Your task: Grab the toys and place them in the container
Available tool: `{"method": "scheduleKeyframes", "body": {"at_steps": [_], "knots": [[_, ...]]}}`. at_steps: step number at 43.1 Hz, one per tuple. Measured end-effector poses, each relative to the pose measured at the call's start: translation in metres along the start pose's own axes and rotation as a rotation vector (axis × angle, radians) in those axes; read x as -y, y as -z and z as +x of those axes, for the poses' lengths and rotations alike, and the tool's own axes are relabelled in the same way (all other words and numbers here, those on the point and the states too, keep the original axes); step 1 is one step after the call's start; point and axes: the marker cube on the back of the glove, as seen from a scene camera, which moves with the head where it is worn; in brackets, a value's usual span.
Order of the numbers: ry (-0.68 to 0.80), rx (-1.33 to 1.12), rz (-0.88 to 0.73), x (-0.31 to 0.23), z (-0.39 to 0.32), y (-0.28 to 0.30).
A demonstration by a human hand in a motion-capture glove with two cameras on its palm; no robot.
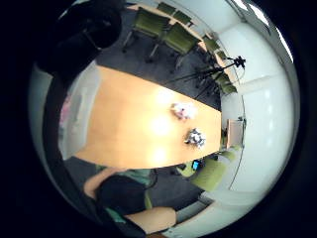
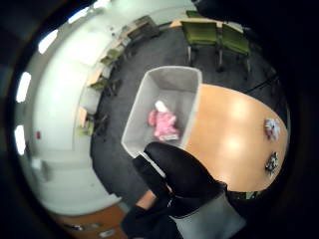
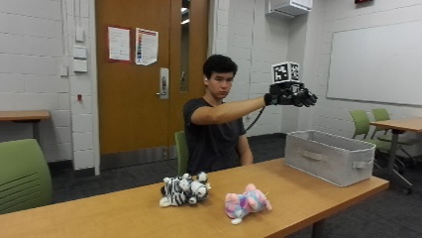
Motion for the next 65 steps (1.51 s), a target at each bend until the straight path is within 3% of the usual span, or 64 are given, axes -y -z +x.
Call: {"method": "scheduleKeyframes", "body": {"at_steps": [2, 4, 17, 30, 49, 60, 65], "knots": [[-0.157, -0.046, 0.001, -0.003, 0.025, 0.002], [-0.212, -0.069, 0.000, -0.014, 0.052, 0.005], [-0.362, -0.059, 0.018, -0.081, 0.213, -0.001], [-0.490, 0.014, 0.015, -0.071, 0.320, -0.076], [-0.563, 0.051, -0.117, -0.055, 0.364, -0.230], [-0.611, 0.020, -0.251, -0.065, 0.368, -0.288], [-0.631, -0.016, -0.209, -0.075, 0.372, -0.300]]}}
